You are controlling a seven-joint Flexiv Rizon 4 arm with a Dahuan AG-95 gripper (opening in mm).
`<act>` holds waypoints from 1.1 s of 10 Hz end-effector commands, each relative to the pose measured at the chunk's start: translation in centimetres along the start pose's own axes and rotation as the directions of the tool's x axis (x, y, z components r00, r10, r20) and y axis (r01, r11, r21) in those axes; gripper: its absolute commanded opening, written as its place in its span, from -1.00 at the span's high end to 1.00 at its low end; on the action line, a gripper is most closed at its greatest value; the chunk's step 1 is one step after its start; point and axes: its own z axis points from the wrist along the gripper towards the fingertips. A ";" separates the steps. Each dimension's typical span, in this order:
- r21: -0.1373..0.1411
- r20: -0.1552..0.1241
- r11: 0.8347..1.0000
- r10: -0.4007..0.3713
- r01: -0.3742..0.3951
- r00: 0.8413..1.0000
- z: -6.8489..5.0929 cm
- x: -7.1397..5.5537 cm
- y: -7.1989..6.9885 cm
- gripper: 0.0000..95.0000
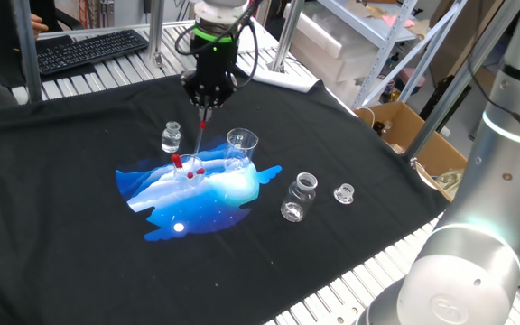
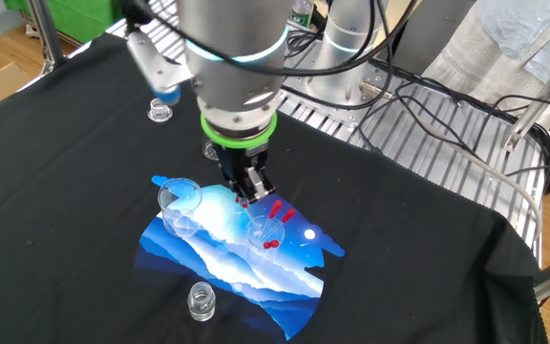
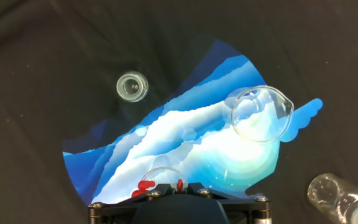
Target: Transfer liquid using a dropper
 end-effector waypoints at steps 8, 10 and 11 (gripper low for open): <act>-0.050 0.108 0.998 0.030 -0.025 0.994 0.9 1.6 0.3 1.00; -0.058 0.126 0.998 0.036 -0.029 0.991 1.5 1.6 0.4 1.00; -0.062 0.134 0.998 0.040 -0.032 0.990 1.8 1.6 0.5 1.00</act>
